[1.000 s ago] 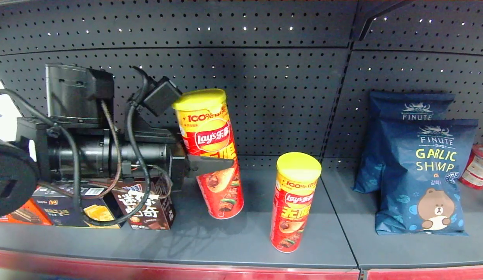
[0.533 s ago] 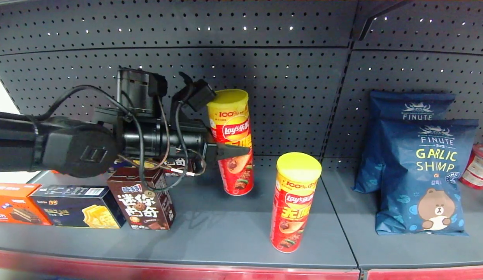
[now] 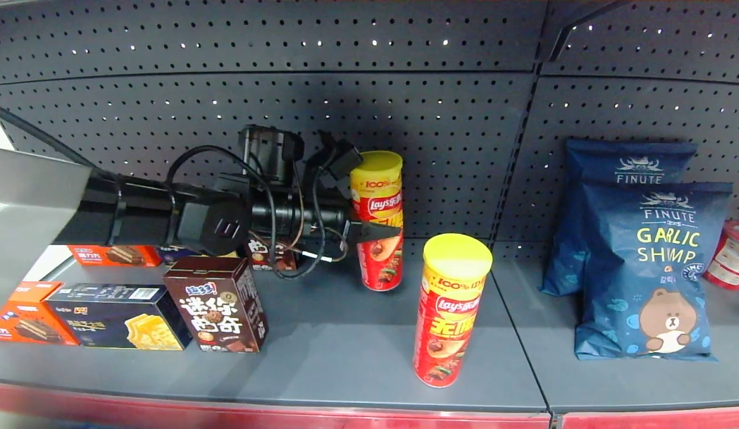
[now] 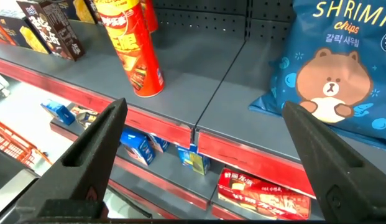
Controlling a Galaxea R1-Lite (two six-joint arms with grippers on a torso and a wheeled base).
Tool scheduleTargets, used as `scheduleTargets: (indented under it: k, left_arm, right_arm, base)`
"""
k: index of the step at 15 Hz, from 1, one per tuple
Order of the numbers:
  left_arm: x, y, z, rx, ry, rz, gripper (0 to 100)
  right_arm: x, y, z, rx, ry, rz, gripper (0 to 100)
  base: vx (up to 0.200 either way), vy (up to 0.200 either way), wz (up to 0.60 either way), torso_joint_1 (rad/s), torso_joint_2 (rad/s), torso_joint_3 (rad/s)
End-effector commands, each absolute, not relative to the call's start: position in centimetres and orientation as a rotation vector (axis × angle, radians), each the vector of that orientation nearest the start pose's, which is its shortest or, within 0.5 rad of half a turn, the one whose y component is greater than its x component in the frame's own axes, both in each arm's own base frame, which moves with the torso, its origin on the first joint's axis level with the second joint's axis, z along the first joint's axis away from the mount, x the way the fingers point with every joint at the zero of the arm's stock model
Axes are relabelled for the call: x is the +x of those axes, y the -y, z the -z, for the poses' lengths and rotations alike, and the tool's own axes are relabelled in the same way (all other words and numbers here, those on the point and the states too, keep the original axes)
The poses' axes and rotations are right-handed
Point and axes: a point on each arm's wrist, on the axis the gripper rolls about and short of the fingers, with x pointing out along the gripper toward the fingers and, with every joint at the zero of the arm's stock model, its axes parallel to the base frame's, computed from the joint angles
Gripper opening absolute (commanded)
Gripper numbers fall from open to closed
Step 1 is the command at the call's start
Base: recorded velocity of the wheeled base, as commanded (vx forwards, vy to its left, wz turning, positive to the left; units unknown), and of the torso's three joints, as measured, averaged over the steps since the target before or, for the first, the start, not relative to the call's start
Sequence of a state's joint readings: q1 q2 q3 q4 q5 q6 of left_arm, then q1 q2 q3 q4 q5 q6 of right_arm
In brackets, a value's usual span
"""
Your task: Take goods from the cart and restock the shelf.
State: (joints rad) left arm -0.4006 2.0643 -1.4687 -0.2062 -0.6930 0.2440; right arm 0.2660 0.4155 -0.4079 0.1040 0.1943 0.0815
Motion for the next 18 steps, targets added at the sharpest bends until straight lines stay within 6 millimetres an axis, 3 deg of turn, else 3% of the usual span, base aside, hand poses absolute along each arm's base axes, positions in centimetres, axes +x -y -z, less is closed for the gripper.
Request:
scheduleTargets:
  k: [1,9,18]
  left_arm:
    - [39.2,18.5,-18.2,0.156,-0.279,1.13,0]
    - [41.9,20.2,-16.7,0.156,-0.289,1.141,0]
    - [43.2,21.9,-16.0,0.16,-0.303,1.163,0]
  right_arm:
    - [0.2,-0.5,-18.4,0.076,-0.135,-0.455,100]
    - [0.1,-0.5,-18.3,0.076,-0.136,-0.452,100]
    - [0.1,-0.5,-18.3,0.076,-0.131,-0.452,100]
  base:
    - [0.0,0.0,0.0,0.0,0.0,0.0]
    - [0.0,0.0,0.0,0.0,0.0,0.0]
    - [0.0,0.0,0.0,0.0,0.0,0.0]
